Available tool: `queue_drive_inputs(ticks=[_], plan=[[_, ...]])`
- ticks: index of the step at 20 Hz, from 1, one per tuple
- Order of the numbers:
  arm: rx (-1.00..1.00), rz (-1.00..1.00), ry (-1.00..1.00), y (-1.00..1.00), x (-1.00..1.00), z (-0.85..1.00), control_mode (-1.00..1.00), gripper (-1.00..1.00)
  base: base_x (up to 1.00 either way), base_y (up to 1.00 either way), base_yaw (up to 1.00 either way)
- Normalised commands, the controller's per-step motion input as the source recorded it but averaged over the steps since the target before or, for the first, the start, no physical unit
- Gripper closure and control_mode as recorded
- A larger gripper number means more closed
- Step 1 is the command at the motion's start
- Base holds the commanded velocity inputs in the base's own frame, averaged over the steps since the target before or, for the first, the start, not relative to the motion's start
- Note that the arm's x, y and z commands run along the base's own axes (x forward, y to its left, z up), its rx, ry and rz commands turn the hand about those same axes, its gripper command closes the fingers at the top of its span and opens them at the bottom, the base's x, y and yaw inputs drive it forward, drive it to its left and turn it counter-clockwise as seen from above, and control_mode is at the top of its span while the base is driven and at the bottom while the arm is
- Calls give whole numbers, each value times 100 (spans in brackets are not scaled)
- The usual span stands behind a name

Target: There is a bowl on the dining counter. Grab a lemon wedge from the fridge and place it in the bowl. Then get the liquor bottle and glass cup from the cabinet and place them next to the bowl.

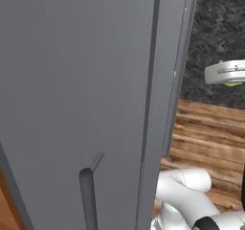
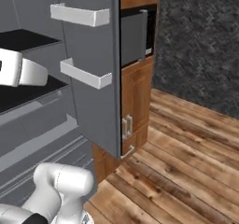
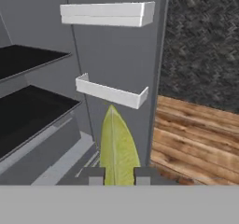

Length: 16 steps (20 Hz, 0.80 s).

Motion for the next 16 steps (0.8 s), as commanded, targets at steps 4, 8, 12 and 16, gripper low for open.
queue_drive_inputs(ticks=[4,8,12,16], plan=[[0,0,0,0,0,0,100,100,-98,-1,-37],[0,0,0,0,0,0,100,100,-95,-5,-36],[0,0,0,0,0,0,100,100,-89,-8,-36],[0,0,0,0,0,0,100,100,-83,-9,-36]])
